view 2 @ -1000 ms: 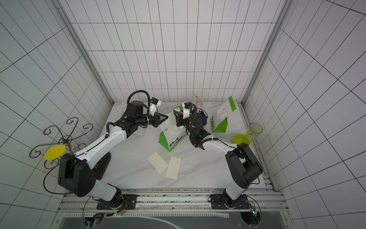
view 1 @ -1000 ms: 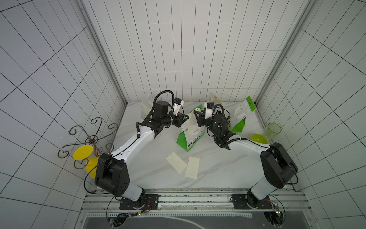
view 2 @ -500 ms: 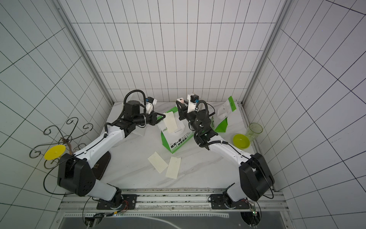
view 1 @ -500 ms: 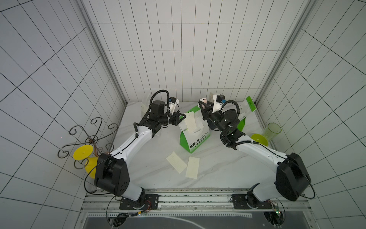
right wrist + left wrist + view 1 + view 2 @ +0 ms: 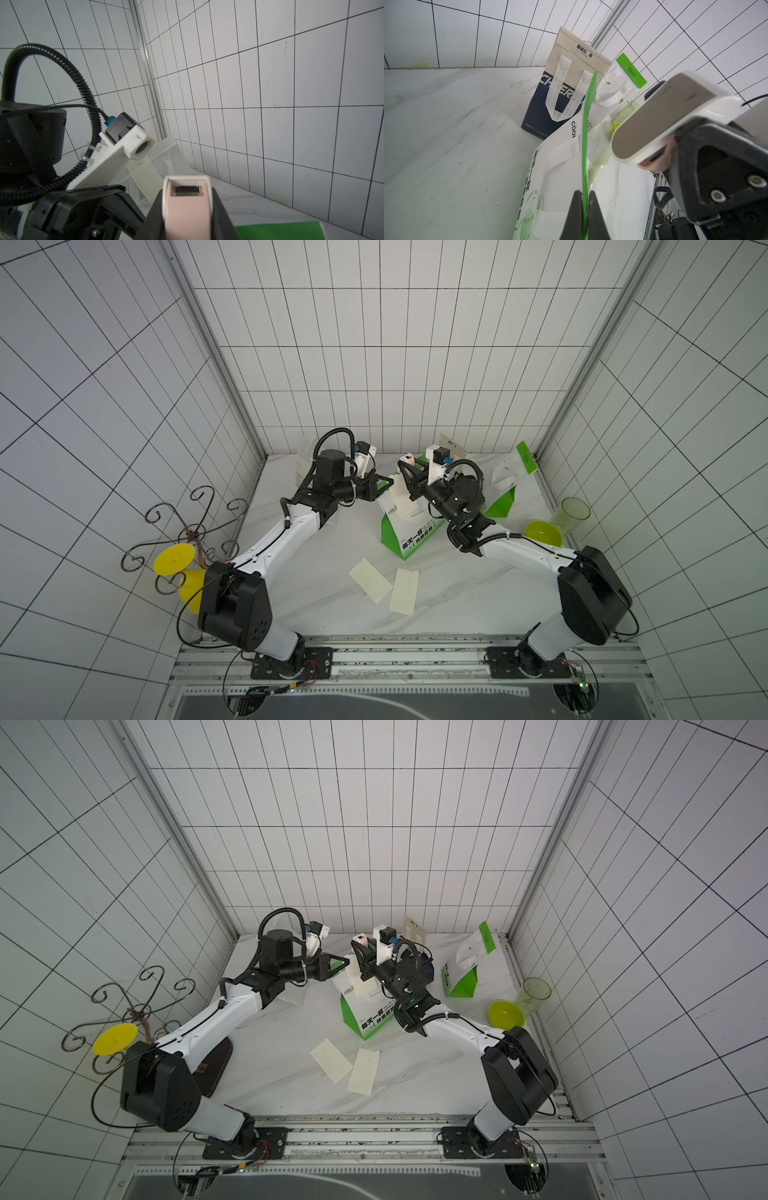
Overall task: Staple the receipts to the bags
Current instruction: Place the stapler in the takeout bag.
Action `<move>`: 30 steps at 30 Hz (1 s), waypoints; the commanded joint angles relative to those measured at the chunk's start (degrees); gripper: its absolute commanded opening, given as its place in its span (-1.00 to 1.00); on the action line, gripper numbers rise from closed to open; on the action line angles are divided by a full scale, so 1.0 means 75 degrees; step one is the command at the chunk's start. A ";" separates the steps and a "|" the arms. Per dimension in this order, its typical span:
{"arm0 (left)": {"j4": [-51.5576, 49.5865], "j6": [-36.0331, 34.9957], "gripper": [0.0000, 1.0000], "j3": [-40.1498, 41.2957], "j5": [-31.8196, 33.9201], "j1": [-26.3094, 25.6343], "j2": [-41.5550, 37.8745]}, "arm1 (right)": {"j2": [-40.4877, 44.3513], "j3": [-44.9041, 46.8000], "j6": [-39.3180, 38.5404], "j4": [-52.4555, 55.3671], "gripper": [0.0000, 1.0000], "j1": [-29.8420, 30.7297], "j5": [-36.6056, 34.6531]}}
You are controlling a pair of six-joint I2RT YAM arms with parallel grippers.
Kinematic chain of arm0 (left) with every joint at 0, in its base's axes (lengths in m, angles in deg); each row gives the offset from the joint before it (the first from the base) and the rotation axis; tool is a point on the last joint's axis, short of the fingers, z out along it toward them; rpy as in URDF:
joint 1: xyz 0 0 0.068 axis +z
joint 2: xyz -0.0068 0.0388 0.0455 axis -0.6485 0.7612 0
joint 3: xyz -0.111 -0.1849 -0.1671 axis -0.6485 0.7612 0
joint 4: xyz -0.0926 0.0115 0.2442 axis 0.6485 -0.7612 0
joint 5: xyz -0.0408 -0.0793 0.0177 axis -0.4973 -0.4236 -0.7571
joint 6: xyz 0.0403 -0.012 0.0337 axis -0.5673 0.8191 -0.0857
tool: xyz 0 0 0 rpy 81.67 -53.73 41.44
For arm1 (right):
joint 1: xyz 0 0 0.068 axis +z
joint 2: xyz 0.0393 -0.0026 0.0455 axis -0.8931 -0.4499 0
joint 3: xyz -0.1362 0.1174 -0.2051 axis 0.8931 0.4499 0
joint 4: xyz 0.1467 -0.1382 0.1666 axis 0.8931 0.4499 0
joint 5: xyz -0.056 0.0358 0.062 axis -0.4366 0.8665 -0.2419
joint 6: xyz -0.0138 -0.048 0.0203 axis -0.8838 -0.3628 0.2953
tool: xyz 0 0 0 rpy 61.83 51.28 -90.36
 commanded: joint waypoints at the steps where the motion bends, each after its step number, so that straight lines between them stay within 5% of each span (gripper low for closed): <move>1: 0.0413 0.0233 -1.00 0.0106 -0.0199 0.0017 -0.0116 | -0.0053 -0.0242 -0.0201 -0.0665 -1.00 0.0074 0.0098; 30: 0.0895 0.0635 -1.00 0.0290 -0.0540 -0.0033 -0.0220 | -0.0615 -0.0504 -0.0770 -0.0474 -1.00 0.0339 -0.0312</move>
